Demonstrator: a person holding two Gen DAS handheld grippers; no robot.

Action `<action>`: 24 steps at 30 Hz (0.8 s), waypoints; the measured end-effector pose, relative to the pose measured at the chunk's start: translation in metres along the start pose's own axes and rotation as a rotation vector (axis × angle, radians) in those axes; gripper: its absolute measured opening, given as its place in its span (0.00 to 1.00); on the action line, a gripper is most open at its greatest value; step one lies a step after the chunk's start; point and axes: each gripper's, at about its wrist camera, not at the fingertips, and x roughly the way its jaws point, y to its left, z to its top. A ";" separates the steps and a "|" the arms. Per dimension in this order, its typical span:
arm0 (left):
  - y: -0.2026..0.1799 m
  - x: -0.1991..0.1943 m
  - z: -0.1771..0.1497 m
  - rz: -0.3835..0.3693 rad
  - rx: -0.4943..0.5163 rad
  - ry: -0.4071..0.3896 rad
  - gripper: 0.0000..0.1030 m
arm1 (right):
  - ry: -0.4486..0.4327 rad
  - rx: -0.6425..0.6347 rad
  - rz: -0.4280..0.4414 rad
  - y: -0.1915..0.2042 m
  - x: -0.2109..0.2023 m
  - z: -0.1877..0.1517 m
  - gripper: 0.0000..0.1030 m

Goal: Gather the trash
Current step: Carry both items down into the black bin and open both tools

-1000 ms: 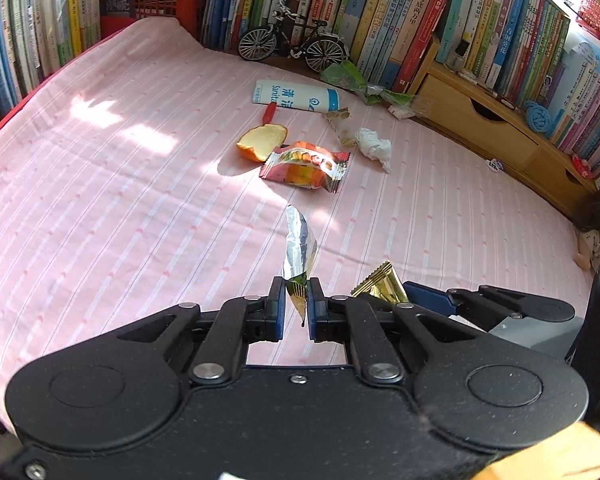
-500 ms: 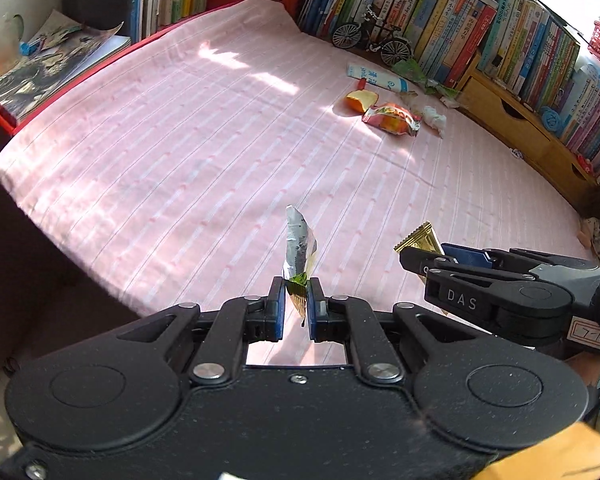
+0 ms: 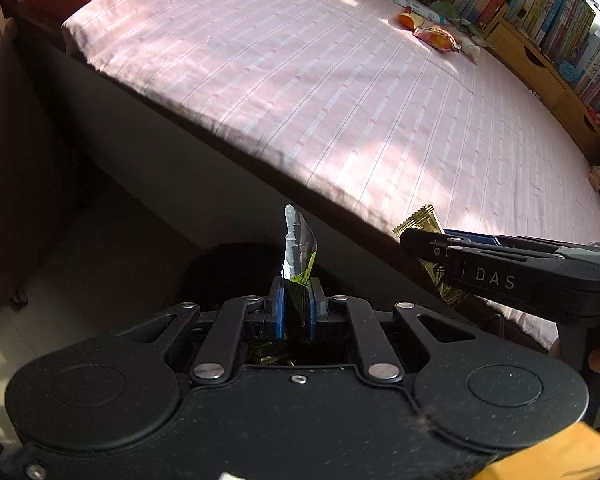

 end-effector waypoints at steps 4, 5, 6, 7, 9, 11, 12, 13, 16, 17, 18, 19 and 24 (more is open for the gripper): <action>0.014 0.008 -0.013 -0.020 -0.057 0.040 0.10 | 0.030 0.035 0.004 0.005 0.001 -0.014 0.42; 0.017 0.010 -0.015 -0.023 -0.062 0.050 0.10 | 0.036 0.047 0.004 0.005 0.001 -0.016 0.42; 0.018 0.013 -0.016 -0.026 -0.065 0.060 0.10 | 0.041 0.056 0.004 0.005 0.002 -0.019 0.42; 0.019 0.015 -0.018 -0.028 -0.065 0.070 0.10 | 0.050 0.066 0.005 0.005 0.003 -0.022 0.42; 0.021 0.021 -0.023 -0.030 -0.062 0.090 0.10 | 0.065 0.081 0.006 0.005 0.007 -0.027 0.42; 0.022 0.026 -0.028 -0.028 -0.056 0.112 0.11 | 0.080 0.094 0.010 0.005 0.010 -0.033 0.42; 0.023 0.029 -0.030 -0.027 -0.052 0.123 0.11 | 0.088 0.104 0.012 0.005 0.013 -0.036 0.42; 0.023 0.033 -0.033 -0.025 -0.047 0.135 0.11 | 0.095 0.113 0.014 0.006 0.015 -0.038 0.42; 0.024 0.041 -0.037 -0.020 -0.036 0.162 0.11 | 0.114 0.148 0.020 0.005 0.023 -0.043 0.42; 0.025 0.043 -0.037 -0.020 -0.035 0.168 0.11 | 0.119 0.158 0.021 0.004 0.025 -0.044 0.43; 0.025 0.045 -0.038 -0.021 -0.036 0.173 0.11 | 0.125 0.169 0.021 0.004 0.028 -0.045 0.43; 0.025 0.046 -0.038 -0.023 -0.036 0.176 0.11 | 0.128 0.176 0.021 0.004 0.030 -0.045 0.43; 0.026 0.049 -0.037 -0.034 -0.020 0.181 0.25 | 0.136 0.201 0.018 0.004 0.037 -0.045 0.48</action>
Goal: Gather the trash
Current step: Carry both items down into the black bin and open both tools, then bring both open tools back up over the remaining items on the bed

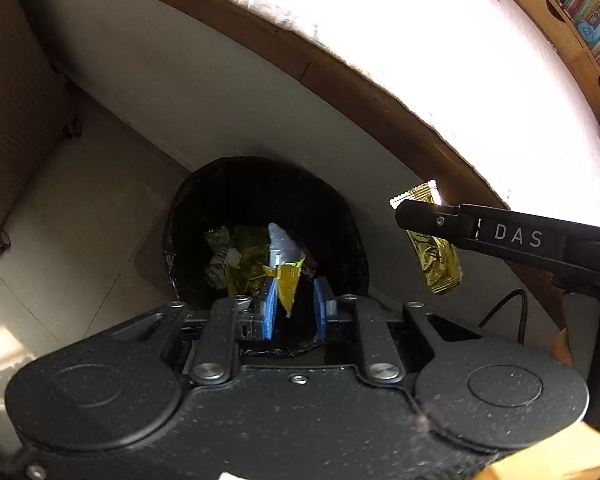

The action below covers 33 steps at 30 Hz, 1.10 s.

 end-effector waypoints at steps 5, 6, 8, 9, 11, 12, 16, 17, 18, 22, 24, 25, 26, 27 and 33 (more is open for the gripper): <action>-0.002 -0.004 0.002 0.002 0.019 -0.023 0.44 | -0.006 -0.013 -0.001 0.005 0.001 0.001 0.63; -0.002 -0.005 0.002 0.002 0.020 -0.025 0.46 | -0.007 -0.021 -0.003 0.007 0.000 0.002 0.64; -0.004 -0.006 0.005 0.006 0.022 -0.032 0.50 | -0.009 -0.031 -0.006 0.009 -0.001 0.003 0.65; -0.004 -0.007 0.005 0.007 0.023 -0.037 0.50 | -0.011 -0.035 -0.006 0.010 -0.001 0.003 0.65; -0.005 -0.009 0.004 0.012 0.028 -0.049 0.51 | -0.017 -0.042 -0.008 0.011 -0.003 0.005 0.65; -0.006 -0.011 0.005 0.015 0.032 -0.055 0.52 | -0.022 -0.046 -0.008 0.011 -0.004 0.006 0.65; -0.013 -0.021 0.013 0.021 0.046 -0.095 0.55 | -0.068 -0.074 -0.003 0.015 -0.019 0.013 0.65; -0.014 -0.026 0.016 0.023 0.055 -0.110 0.56 | -0.086 -0.084 0.001 0.016 -0.025 0.015 0.65; -0.018 -0.031 0.019 0.025 0.065 -0.126 0.56 | -0.101 -0.091 0.006 0.017 -0.029 0.018 0.65; -0.032 -0.055 0.034 0.035 0.096 -0.211 0.58 | -0.188 -0.134 0.035 0.020 -0.059 0.033 0.67; -0.040 -0.070 0.043 0.030 0.096 -0.264 0.65 | -0.233 -0.161 0.047 0.021 -0.074 0.041 0.70; -0.043 -0.077 0.047 0.026 0.094 -0.292 0.68 | -0.258 -0.175 0.052 0.021 -0.082 0.046 0.71; -0.047 -0.083 0.051 0.022 0.091 -0.318 0.73 | -0.285 -0.186 0.054 0.022 -0.090 0.052 0.73; -0.051 -0.091 0.057 0.017 0.088 -0.345 0.76 | -0.316 -0.195 0.056 0.021 -0.099 0.058 0.74; -0.079 -0.122 0.098 0.000 0.096 -0.439 0.83 | -0.449 -0.183 0.045 0.002 -0.133 0.097 0.83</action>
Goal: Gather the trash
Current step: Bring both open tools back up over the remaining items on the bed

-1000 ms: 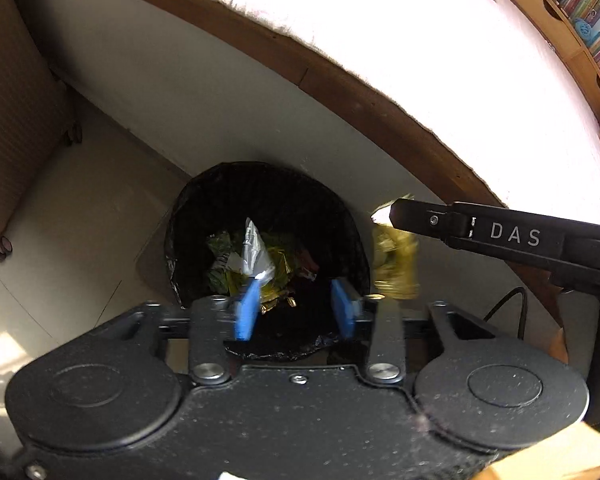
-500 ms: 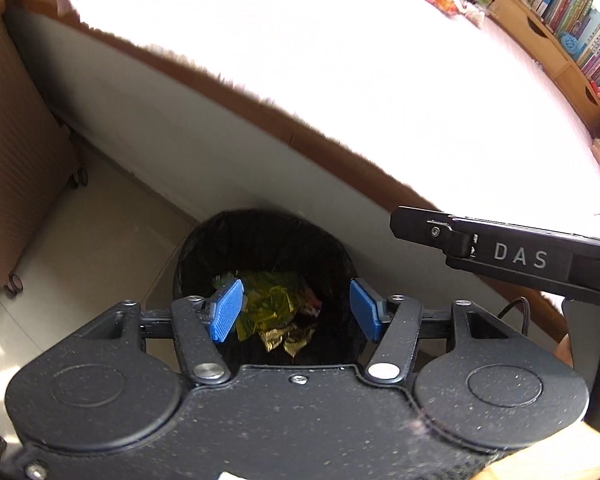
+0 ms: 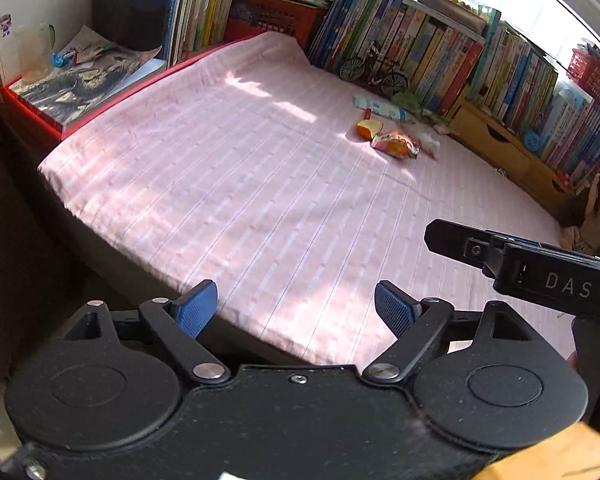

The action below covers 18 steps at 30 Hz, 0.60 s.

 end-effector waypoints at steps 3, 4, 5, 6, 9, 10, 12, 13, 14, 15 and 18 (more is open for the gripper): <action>-0.015 0.004 0.023 0.008 0.017 -0.025 0.84 | -0.058 0.008 -0.037 -0.022 -0.003 0.023 0.85; -0.025 0.012 0.030 0.013 0.023 -0.034 0.84 | -0.074 0.012 -0.054 -0.033 -0.003 0.031 0.86; -0.032 0.017 0.037 0.016 0.026 -0.040 0.85 | -0.086 0.016 -0.069 -0.042 -0.003 0.037 0.86; -0.037 0.020 0.043 0.019 0.028 -0.046 0.85 | -0.094 0.020 -0.079 -0.050 -0.002 0.043 0.86; -0.052 0.030 0.060 0.028 0.029 -0.062 0.86 | -0.122 0.037 -0.112 -0.076 -0.001 0.060 0.88; -0.057 0.034 0.065 0.029 0.028 -0.066 0.86 | -0.133 0.040 -0.124 -0.086 -0.001 0.065 0.88; -0.068 0.041 0.074 0.032 0.029 -0.070 0.87 | -0.148 0.042 -0.142 -0.102 0.001 0.073 0.89; -0.074 0.047 0.080 0.036 0.034 -0.072 0.87 | -0.154 0.044 -0.149 -0.110 0.003 0.078 0.90; -0.080 0.051 0.084 0.040 0.038 -0.075 0.87 | -0.160 0.045 -0.155 -0.118 0.004 0.082 0.91; -0.086 0.056 0.089 0.044 0.042 -0.078 0.88 | -0.164 0.046 -0.162 -0.127 0.007 0.088 0.91; -0.103 0.076 0.102 0.050 0.054 -0.080 0.89 | -0.169 0.052 -0.182 -0.149 0.016 0.098 0.91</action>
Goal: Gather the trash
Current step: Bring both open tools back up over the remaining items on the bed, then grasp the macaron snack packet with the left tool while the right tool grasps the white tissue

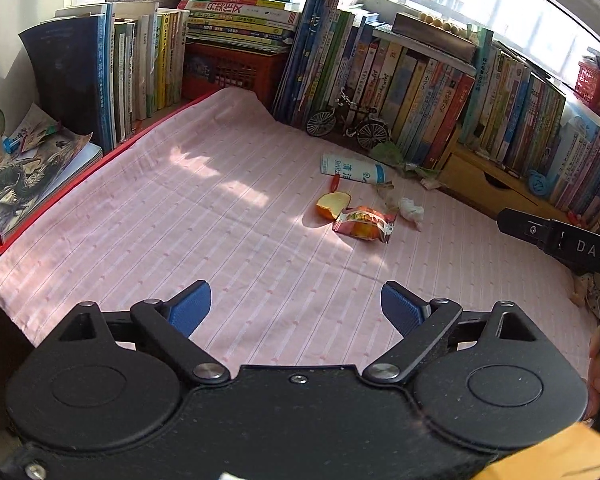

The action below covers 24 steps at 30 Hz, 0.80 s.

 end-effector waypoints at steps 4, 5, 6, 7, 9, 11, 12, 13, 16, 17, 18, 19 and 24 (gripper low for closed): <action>-0.021 0.033 0.014 0.005 0.002 0.009 0.89 | 0.005 0.008 -0.020 -0.028 0.022 0.011 0.91; -0.027 0.043 0.017 0.009 0.000 0.013 0.89 | 0.008 0.007 -0.024 -0.033 0.027 0.013 0.92; -0.032 0.051 0.021 0.013 -0.004 0.016 0.89 | 0.012 0.006 -0.028 -0.039 0.033 0.015 0.92; -0.037 0.059 0.024 0.016 -0.010 0.019 0.89 | 0.018 0.002 -0.035 -0.045 0.041 0.018 0.92; -0.044 0.072 0.030 0.014 -0.018 0.026 0.89 | 0.032 0.000 -0.047 -0.054 0.053 0.021 0.92; -0.051 0.082 0.036 0.010 -0.019 0.032 0.89 | 0.046 0.007 -0.052 -0.062 0.065 0.025 0.92; -0.055 0.088 0.039 0.010 -0.014 0.036 0.89 | 0.051 0.010 -0.052 -0.066 0.072 0.027 0.92; -0.059 0.095 0.042 0.012 -0.008 0.040 0.89 | 0.055 0.011 -0.053 -0.068 0.076 0.028 0.92; -0.068 0.114 0.049 0.011 0.006 0.062 0.89 | 0.077 0.015 -0.057 -0.075 0.096 0.032 0.92; -0.071 0.120 0.051 0.007 0.005 0.069 0.89 | 0.088 0.017 -0.055 -0.077 0.103 0.032 0.92; -0.074 0.127 0.053 0.003 0.004 0.075 0.88 | 0.098 0.019 -0.053 -0.078 0.110 0.032 0.92; -0.077 0.134 0.054 0.001 0.002 0.079 0.88 | 0.110 0.018 -0.051 -0.080 0.118 0.032 0.92; -0.088 0.171 0.063 -0.034 -0.020 0.110 0.80 | 0.158 -0.002 -0.023 -0.085 0.153 0.031 0.92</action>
